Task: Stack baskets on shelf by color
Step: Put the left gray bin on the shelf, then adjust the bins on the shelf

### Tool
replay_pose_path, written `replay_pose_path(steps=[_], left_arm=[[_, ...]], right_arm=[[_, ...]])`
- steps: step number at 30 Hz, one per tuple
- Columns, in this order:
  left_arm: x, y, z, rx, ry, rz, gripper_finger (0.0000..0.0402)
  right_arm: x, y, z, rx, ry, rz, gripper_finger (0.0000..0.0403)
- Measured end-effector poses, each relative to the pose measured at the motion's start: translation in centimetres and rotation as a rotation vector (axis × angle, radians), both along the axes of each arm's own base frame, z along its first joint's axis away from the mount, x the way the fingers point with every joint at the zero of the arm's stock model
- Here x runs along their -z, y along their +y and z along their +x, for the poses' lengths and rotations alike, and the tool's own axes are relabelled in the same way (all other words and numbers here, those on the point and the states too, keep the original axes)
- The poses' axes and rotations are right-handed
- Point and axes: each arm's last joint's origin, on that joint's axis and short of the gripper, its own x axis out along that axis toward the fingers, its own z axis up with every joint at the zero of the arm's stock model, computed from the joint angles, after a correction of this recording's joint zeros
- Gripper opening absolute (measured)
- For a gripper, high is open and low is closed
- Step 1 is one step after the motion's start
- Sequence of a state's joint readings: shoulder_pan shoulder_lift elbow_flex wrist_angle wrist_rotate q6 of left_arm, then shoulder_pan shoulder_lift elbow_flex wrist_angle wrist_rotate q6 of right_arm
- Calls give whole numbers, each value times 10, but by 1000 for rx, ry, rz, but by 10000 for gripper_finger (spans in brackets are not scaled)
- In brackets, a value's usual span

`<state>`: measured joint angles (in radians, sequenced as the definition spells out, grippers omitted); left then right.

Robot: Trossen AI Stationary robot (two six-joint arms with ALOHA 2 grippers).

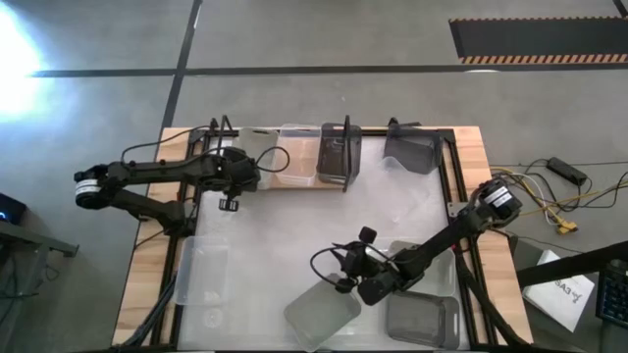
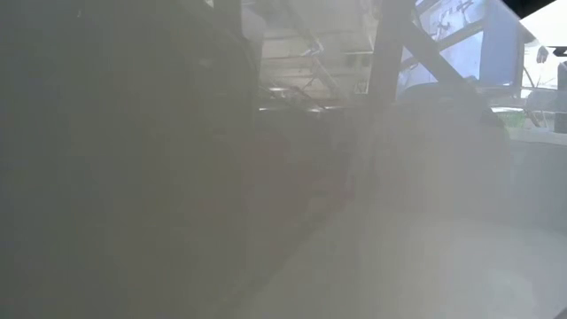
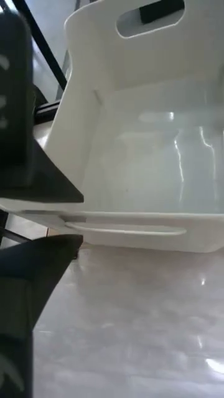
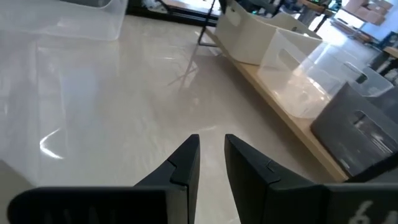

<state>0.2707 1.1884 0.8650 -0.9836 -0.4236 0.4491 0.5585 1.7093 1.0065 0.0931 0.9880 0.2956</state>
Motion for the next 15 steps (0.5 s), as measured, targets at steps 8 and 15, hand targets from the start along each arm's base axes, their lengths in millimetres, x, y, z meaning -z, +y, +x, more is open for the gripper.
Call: replay_pose_path(steps=[8,15], left_arm=[[-16,0,-1,-80,-112,5,130],[-47,-3,-11,-234,-347,0,133]], right_arm=[[-34,-1,-12,-44,-33,19,68],[-80,-59,-33,7,54,206,54]])
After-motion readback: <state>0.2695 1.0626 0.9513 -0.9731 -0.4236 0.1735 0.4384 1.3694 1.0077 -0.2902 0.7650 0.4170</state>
